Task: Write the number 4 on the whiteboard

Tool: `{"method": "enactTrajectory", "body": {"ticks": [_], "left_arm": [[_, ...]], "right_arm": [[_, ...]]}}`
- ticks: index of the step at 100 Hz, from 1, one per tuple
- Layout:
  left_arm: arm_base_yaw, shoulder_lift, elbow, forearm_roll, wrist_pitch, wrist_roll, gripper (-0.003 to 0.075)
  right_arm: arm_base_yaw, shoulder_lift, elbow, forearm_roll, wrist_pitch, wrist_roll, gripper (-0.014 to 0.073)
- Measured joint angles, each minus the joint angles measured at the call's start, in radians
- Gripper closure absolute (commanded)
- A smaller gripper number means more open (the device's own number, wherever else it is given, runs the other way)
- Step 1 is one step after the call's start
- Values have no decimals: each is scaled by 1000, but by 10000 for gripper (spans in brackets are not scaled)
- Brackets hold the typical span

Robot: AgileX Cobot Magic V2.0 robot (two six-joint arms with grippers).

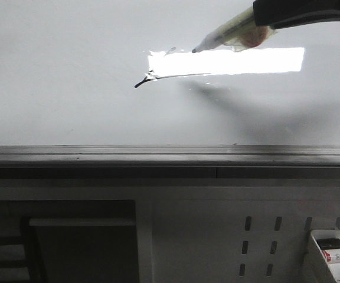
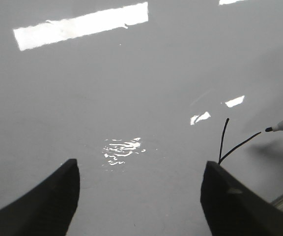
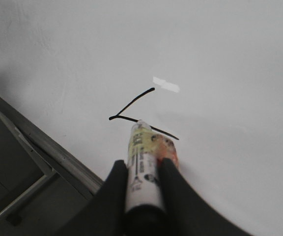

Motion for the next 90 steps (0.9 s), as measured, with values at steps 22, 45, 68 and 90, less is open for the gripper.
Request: {"method": "enactTrajectory", "body": {"ticks": [22, 45, 68, 90], "left_arm": [[0, 0, 0, 0, 0, 0, 247], [0, 0, 0, 0, 0, 0, 248], [0, 0, 0, 0, 0, -2, 247], [0, 0, 0, 0, 27, -2, 248]], "right_arm": [[0, 104, -71, 0, 2, 0, 638], [2, 178, -91, 0, 33, 4, 638], [2, 181, -50, -47, 75, 94, 638], [2, 142, -40, -90, 154, 123, 638]]}}
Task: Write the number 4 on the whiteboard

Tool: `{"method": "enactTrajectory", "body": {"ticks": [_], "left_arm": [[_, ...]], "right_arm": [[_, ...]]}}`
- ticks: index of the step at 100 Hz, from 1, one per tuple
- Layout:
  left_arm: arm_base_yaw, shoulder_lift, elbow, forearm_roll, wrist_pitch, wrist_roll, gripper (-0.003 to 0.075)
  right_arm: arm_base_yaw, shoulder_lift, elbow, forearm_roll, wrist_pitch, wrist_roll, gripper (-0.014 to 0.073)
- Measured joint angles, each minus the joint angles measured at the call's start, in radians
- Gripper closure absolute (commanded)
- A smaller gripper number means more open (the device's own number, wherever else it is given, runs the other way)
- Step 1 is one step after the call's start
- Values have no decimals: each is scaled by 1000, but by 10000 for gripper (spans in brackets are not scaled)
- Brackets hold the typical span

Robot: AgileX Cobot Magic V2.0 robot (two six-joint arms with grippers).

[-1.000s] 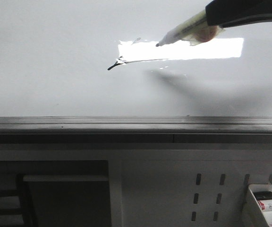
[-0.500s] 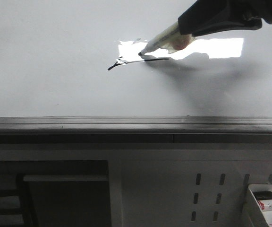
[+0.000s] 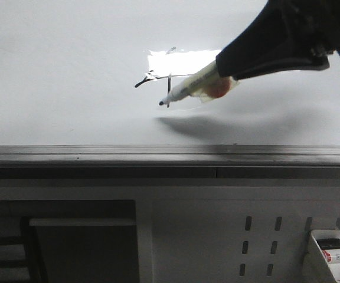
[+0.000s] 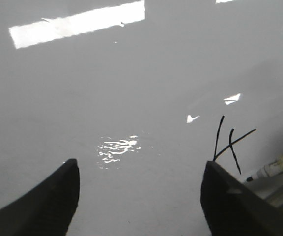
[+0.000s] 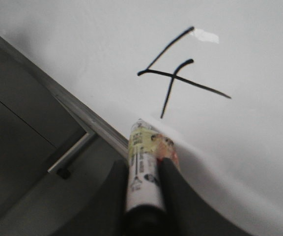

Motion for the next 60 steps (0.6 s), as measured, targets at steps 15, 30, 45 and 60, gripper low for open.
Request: {"method": "enactTrajectory", "body": {"ticks": [15, 30, 45, 60], "left_arm": [[-39, 13, -7, 0, 48, 2, 248], [-147, 67, -38, -34, 58, 62, 248], [-276, 157, -81, -67, 58, 130, 248], [-382, 239, -122, -71, 57, 175, 248]], "right_arm": [[0, -97, 0, 0, 14, 14, 638], [0, -138, -10, -34, 55, 68, 638], [0, -138, -56, -141, 135, 178, 638], [0, -138, -121, -306, 227, 304, 638]]}}
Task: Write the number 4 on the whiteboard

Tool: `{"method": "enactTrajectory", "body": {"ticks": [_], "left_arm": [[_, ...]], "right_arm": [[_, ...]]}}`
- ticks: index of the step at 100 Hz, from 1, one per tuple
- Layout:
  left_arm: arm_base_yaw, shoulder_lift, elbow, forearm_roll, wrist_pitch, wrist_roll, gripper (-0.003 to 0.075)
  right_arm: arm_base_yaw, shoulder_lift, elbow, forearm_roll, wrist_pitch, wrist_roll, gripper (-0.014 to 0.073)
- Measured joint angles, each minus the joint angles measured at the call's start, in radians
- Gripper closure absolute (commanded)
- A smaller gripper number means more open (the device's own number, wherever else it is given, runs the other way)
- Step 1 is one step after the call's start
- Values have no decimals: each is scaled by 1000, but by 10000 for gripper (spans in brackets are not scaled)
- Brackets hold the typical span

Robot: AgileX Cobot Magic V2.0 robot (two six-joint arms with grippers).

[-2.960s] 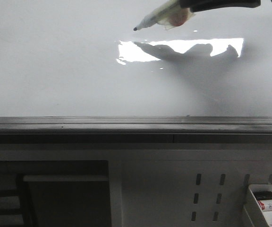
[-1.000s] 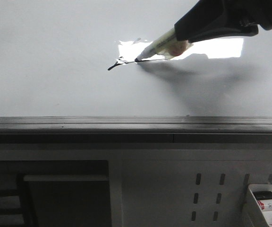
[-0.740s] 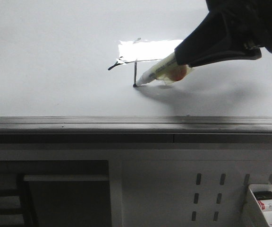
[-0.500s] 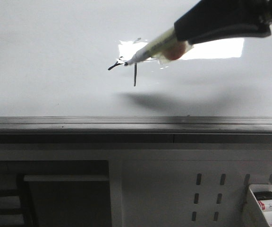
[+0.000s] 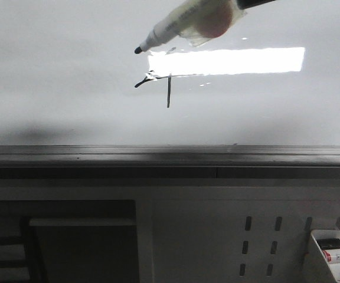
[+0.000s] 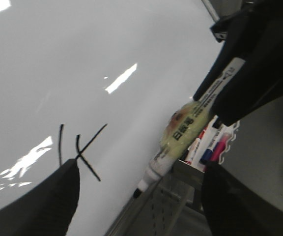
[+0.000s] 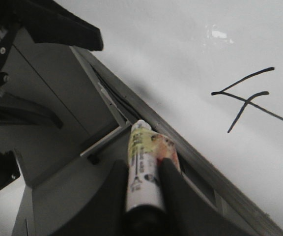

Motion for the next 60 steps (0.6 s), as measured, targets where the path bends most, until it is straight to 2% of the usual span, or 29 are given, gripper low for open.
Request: {"method": "enactTrajectory", "body": {"ticks": [11, 34, 60], "left_arm": [[-50, 54, -21, 0, 0, 23, 248], [-113, 122, -50, 0, 0, 41, 255], [-117, 126, -52, 0, 0, 53, 405]], "right_arm": [[0, 0, -46, -82, 62, 66, 638], [0, 0, -89, -115, 138, 99, 638], [0, 0, -89, -131, 172, 108, 638]]}}
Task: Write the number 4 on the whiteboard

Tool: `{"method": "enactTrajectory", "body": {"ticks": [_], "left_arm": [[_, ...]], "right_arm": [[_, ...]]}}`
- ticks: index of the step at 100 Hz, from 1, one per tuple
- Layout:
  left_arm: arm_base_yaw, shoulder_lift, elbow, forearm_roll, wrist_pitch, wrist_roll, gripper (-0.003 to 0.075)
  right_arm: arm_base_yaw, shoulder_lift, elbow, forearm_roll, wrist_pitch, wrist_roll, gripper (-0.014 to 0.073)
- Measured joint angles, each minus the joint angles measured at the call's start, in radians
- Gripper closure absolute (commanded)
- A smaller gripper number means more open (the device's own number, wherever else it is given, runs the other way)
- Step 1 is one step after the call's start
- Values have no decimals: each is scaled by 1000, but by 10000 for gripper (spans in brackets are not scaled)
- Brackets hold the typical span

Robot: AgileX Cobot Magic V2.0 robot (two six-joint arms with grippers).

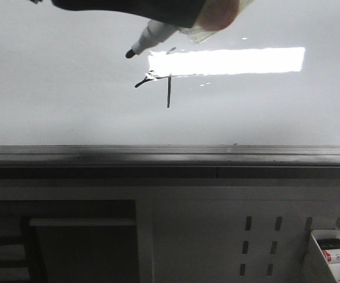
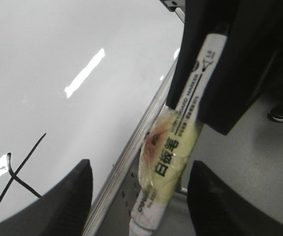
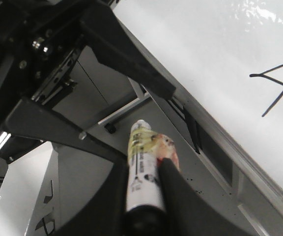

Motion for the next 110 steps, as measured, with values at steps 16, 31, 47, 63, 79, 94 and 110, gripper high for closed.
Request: {"method": "enactTrajectory", "body": {"ticks": [16, 31, 47, 63, 79, 94, 110], "left_arm": [[0, 0, 0, 0, 7, 7, 458], [0, 2, 0, 0, 32, 11, 460], [0, 22, -1, 0, 56, 16, 460], [0, 40, -2, 0, 64, 16, 461], [0, 40, -2, 0, 64, 25, 461], [0, 40, -3, 0, 64, 25, 461], [0, 40, -3, 0, 60, 25, 461]], "right_arm": [[0, 0, 0, 0, 6, 2, 638], [0, 0, 0, -2, 18, 4, 638], [0, 0, 0, -4, 38, 4, 638], [0, 0, 0, -8, 49, 4, 638], [0, 0, 0, -8, 49, 4, 638], [0, 0, 0, -10, 43, 4, 638], [0, 0, 0, -30, 34, 19, 638]]}}
